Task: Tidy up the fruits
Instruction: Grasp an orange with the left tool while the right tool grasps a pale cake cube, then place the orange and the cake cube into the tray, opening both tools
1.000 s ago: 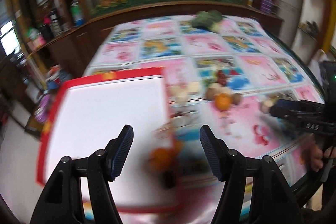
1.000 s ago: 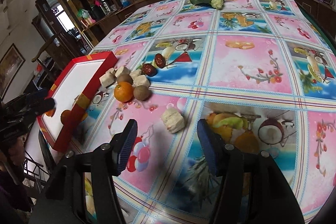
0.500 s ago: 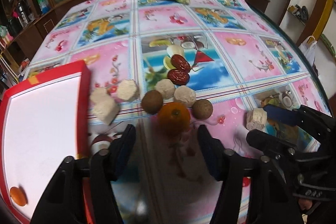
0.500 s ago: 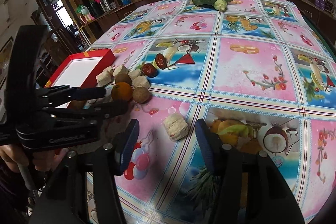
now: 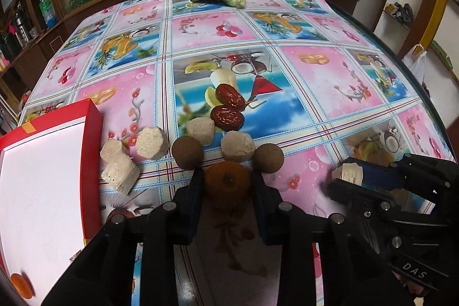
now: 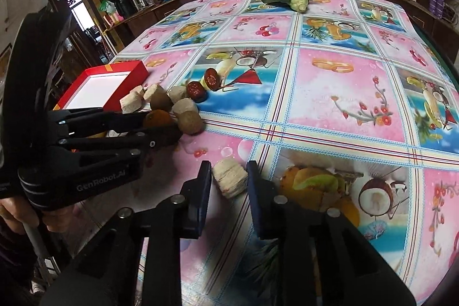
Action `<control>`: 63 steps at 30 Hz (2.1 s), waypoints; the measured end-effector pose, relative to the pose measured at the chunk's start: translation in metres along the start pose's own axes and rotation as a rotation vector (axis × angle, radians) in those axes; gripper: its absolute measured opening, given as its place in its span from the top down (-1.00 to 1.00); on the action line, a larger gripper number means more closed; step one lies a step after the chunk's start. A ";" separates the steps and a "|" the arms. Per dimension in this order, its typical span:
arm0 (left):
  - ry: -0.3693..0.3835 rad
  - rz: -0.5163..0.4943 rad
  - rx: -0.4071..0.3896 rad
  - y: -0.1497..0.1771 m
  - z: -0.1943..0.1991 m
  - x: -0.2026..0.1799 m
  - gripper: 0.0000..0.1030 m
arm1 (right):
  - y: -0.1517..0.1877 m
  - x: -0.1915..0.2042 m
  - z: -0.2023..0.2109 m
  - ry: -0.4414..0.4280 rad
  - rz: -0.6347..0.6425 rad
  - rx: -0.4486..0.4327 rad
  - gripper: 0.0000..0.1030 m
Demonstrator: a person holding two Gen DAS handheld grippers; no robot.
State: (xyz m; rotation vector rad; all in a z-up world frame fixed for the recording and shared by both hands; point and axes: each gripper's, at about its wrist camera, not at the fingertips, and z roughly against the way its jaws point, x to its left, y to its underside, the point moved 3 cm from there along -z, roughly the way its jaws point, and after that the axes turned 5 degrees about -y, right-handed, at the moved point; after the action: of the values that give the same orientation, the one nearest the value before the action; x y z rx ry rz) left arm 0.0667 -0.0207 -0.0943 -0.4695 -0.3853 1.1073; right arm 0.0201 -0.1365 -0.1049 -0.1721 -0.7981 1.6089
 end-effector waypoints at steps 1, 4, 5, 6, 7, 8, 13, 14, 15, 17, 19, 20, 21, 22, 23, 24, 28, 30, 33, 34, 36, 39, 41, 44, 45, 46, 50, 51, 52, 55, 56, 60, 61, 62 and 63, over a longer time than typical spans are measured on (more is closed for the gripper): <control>-0.001 0.002 -0.004 0.001 0.001 0.000 0.42 | 0.000 -0.001 0.000 0.000 -0.004 -0.003 0.48; 0.012 0.031 0.001 0.005 0.005 0.002 0.42 | -0.002 -0.004 0.004 0.001 -0.020 -0.023 0.48; 0.014 0.040 -0.005 0.006 0.009 0.003 0.42 | -0.003 -0.005 0.006 0.003 -0.023 -0.034 0.48; 0.010 0.044 -0.012 0.008 0.013 0.003 0.42 | -0.003 -0.005 0.007 0.005 -0.026 -0.045 0.48; 0.005 0.046 -0.018 0.010 0.017 0.004 0.42 | -0.004 -0.006 0.008 0.006 -0.028 -0.051 0.48; 0.001 0.049 -0.029 0.013 0.024 0.005 0.42 | -0.004 -0.006 0.009 0.008 -0.029 -0.055 0.48; 0.002 0.076 -0.097 0.027 0.062 0.019 0.42 | -0.006 -0.008 0.011 0.033 -0.033 -0.083 0.48; -0.004 0.085 -0.111 0.031 0.069 0.025 0.42 | -0.007 -0.008 0.011 0.033 -0.032 -0.089 0.48; -0.013 0.095 -0.120 0.034 0.074 0.030 0.42 | -0.007 -0.008 0.012 0.033 -0.029 -0.093 0.48; -0.042 0.121 -0.136 0.039 0.084 0.044 0.42 | -0.009 -0.006 0.012 0.026 -0.027 -0.100 0.48; -0.076 0.143 -0.153 0.044 0.091 0.058 0.42 | -0.013 0.000 0.013 0.001 -0.028 -0.116 0.48; -0.097 0.158 -0.158 0.048 0.095 0.068 0.42 | -0.014 0.004 0.012 -0.016 -0.030 -0.121 0.48; -0.111 0.173 -0.158 0.051 0.096 0.076 0.42 | -0.017 0.009 0.011 -0.040 -0.032 -0.124 0.48; -0.124 0.193 -0.158 0.054 0.098 0.085 0.42 | -0.021 0.019 0.008 -0.070 -0.029 -0.127 0.48; -0.136 0.209 -0.159 0.057 0.099 0.092 0.42 | -0.024 0.026 0.006 -0.085 -0.024 -0.128 0.48; -0.150 0.224 -0.160 0.060 0.101 0.100 0.42 | -0.029 0.038 0.002 -0.108 -0.010 -0.129 0.48; -0.205 0.290 -0.165 0.071 0.107 0.132 0.42 | -0.046 0.087 -0.013 -0.178 0.063 -0.129 0.47; -0.233 0.309 -0.176 0.075 0.110 0.144 0.42 | -0.056 0.115 -0.023 -0.209 0.108 -0.131 0.47; -0.273 0.342 -0.185 0.078 0.113 0.162 0.42 | -0.066 0.150 -0.041 -0.238 0.164 -0.113 0.47; -0.285 0.350 -0.187 0.078 0.113 0.166 0.42 | -0.069 0.159 -0.049 -0.249 0.175 -0.097 0.47; -0.296 0.360 -0.185 0.077 0.110 0.174 0.42 | -0.073 0.176 -0.066 -0.264 0.184 -0.057 0.47; -0.293 0.362 -0.157 0.074 0.098 0.177 0.42 | -0.075 0.194 -0.093 -0.267 0.192 0.026 0.47; -0.297 0.354 -0.131 0.074 0.088 0.177 0.42 | -0.074 0.200 -0.107 -0.266 0.183 0.069 0.47; -0.290 0.354 -0.096 0.074 0.078 0.178 0.42 | -0.075 0.205 -0.118 -0.272 0.177 0.101 0.47; -0.297 0.349 -0.090 0.075 0.076 0.178 0.42 | -0.076 0.206 -0.122 -0.266 0.179 0.111 0.47; -0.304 0.346 -0.084 0.076 0.076 0.178 0.42 | -0.076 0.205 -0.125 -0.265 0.177 0.120 0.47; -0.320 0.344 -0.053 0.079 0.070 0.180 0.41 | -0.075 0.203 -0.138 -0.269 0.157 0.166 0.47; -0.324 0.344 -0.045 0.080 0.069 0.181 0.40 | -0.073 0.201 -0.142 -0.267 0.153 0.182 0.47; -0.327 0.347 -0.035 0.081 0.067 0.182 0.39 | -0.071 0.201 -0.142 -0.265 0.155 0.185 0.47; -0.339 0.365 -0.009 0.085 0.063 0.185 0.39 | -0.072 0.203 -0.140 -0.265 0.170 0.187 0.46; -0.341 0.372 -0.001 0.086 0.062 0.186 0.39 | -0.071 0.202 -0.141 -0.268 0.172 0.188 0.45; -0.342 0.406 0.010 0.088 0.065 0.188 0.25 | -0.074 0.195 -0.133 -0.298 0.151 0.177 0.00; -0.351 0.406 0.004 0.088 0.067 0.187 0.21 | -0.077 0.192 -0.127 -0.311 0.141 0.159 -0.01; -0.357 0.405 -0.004 0.087 0.070 0.186 0.20 | -0.080 0.188 -0.120 -0.324 0.137 0.137 -0.01; -0.359 0.407 -0.013 0.085 0.074 0.185 0.17 | -0.083 0.184 -0.112 -0.332 0.135 0.115 -0.01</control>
State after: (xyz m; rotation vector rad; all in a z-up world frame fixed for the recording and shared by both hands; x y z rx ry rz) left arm 0.0377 0.1919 -0.0667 -0.3676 -0.6295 1.5934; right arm 0.1072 0.0765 -0.0810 0.1301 -0.9590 1.8339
